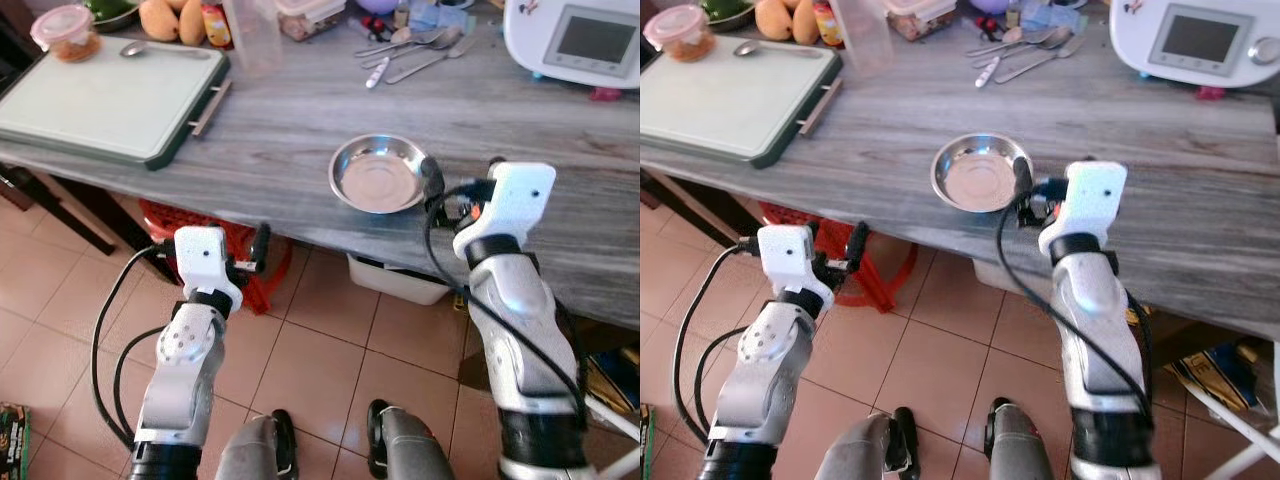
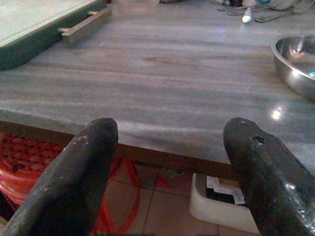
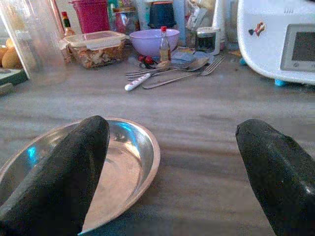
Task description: Setting the table
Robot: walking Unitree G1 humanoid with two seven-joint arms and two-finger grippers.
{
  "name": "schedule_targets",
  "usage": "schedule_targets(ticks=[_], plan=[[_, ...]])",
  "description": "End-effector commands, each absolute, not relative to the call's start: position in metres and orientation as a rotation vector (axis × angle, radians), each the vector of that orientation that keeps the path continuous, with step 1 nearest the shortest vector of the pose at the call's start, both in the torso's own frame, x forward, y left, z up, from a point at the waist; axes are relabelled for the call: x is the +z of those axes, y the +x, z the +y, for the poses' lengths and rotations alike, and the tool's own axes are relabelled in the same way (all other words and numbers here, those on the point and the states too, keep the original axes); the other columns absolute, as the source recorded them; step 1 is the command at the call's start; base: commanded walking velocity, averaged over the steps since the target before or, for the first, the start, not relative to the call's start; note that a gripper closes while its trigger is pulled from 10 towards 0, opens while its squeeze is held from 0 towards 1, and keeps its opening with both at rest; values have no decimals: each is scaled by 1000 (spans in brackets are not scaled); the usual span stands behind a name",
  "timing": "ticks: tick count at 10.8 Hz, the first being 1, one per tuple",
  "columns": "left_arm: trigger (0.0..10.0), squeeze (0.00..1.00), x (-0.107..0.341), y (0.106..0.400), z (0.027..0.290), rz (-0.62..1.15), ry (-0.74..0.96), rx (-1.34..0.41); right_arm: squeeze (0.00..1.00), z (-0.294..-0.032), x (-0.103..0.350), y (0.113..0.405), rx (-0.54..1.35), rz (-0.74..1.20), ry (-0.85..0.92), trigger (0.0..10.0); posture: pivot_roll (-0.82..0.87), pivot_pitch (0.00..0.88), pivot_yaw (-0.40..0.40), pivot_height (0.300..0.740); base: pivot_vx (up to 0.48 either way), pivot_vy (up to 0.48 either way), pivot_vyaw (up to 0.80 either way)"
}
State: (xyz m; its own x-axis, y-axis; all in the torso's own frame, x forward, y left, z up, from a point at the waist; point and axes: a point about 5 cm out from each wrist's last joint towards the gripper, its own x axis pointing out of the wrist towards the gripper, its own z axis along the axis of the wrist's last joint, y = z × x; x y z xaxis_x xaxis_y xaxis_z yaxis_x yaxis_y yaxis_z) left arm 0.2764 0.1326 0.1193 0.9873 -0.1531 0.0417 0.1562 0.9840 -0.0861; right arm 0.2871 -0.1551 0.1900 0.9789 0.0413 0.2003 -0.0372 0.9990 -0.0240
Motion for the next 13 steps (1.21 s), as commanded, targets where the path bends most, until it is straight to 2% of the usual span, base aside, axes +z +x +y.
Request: schedule_targets(ticks=[1,5,11,13], plan=[[10000,0,113,276,138,-3,-87,-126,0,-150,189,280,61,-209,-41,10000,-60,176,68,740,0,0,0],[10000,0,112,277,137,0,-86,-127,0,-157,174,276,-11,-163,-152,10000,-59,170,65,740,0,0,0],[10000,0,111,277,137,7,-82,-126,0,-156,161,278,-27,-77,-106,10000,-58,175,68,740,-244,0,0],[10000,0,111,277,139,8,-79,-122,0,-152,163,279,-14,-91,-149,10000,-55,173,68,740,-257,0,0]])
